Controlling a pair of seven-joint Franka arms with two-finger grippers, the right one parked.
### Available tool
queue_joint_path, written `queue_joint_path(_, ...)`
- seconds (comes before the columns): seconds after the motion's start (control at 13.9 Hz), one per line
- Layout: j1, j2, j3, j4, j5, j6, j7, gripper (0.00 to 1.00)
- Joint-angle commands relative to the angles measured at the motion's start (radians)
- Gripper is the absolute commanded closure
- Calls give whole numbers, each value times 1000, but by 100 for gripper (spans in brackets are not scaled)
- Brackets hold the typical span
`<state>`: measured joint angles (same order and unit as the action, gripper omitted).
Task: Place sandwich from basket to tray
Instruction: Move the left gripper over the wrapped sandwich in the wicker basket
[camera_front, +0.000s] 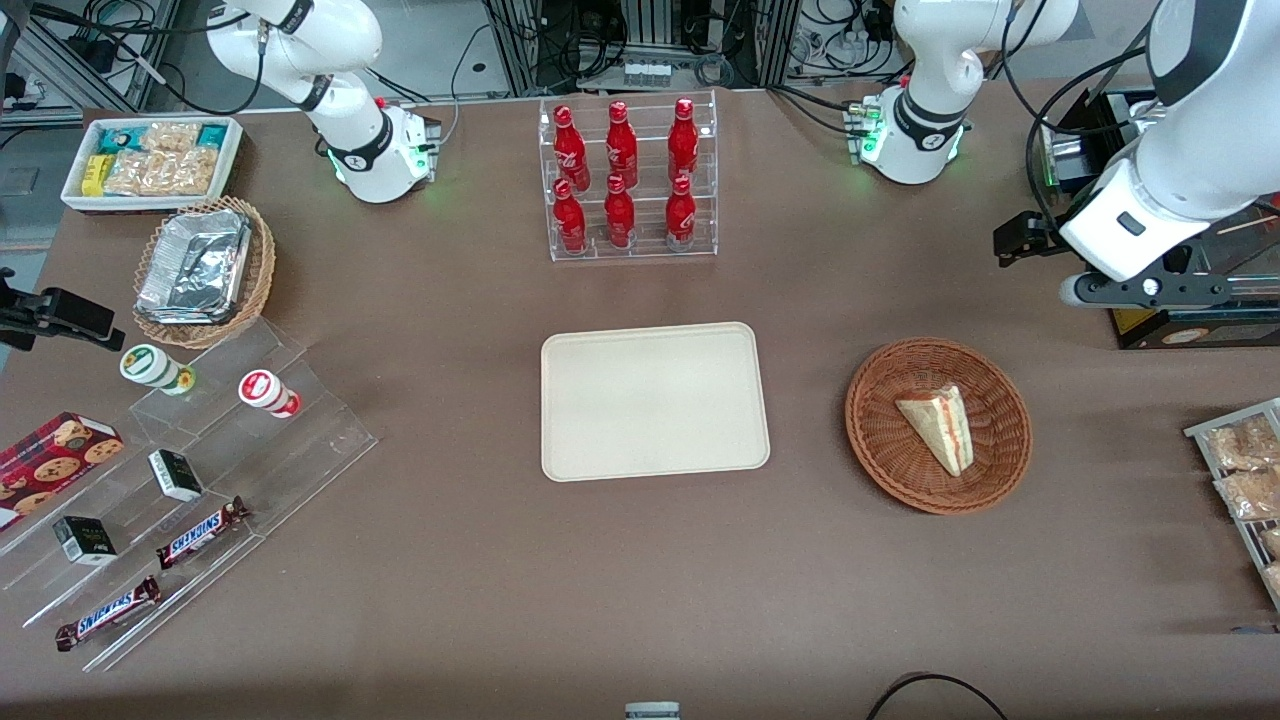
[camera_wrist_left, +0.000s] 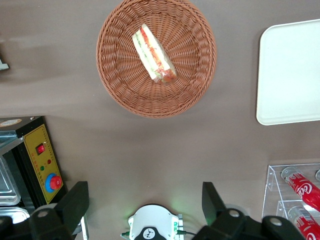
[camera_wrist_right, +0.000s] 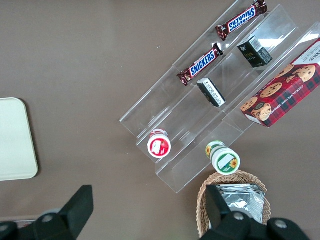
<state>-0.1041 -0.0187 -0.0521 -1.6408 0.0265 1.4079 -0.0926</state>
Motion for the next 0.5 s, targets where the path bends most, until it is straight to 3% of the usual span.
queue_joint_path(0.0,-16,-11,20,6,-16,-30,13,0)
queue_joint_path(0.43,-12,91,18,-11,-17,37,2,0)
